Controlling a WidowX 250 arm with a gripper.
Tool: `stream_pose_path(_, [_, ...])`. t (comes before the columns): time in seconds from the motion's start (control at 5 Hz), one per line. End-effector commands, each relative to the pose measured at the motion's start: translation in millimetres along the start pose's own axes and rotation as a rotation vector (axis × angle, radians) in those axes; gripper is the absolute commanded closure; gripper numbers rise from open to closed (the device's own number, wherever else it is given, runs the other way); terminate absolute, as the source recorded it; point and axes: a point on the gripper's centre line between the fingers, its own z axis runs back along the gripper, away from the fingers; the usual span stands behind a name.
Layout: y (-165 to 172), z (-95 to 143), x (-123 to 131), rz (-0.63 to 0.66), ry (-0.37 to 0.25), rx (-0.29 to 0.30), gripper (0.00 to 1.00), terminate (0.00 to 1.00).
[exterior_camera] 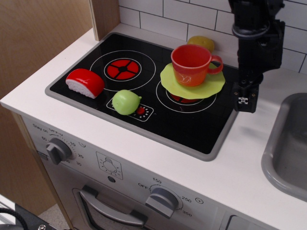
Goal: Put cup on plate
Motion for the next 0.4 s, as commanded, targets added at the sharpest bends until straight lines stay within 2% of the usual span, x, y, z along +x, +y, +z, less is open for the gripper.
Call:
stream_pose_path(0.0, [-11.4,57.9,-37.1,0.110,0.042,0.024,0.00,0.00])
stream_pose_path(0.2, [-11.2,64.1,-55.0,0.213,0.093,0.024,0.00,1.00])
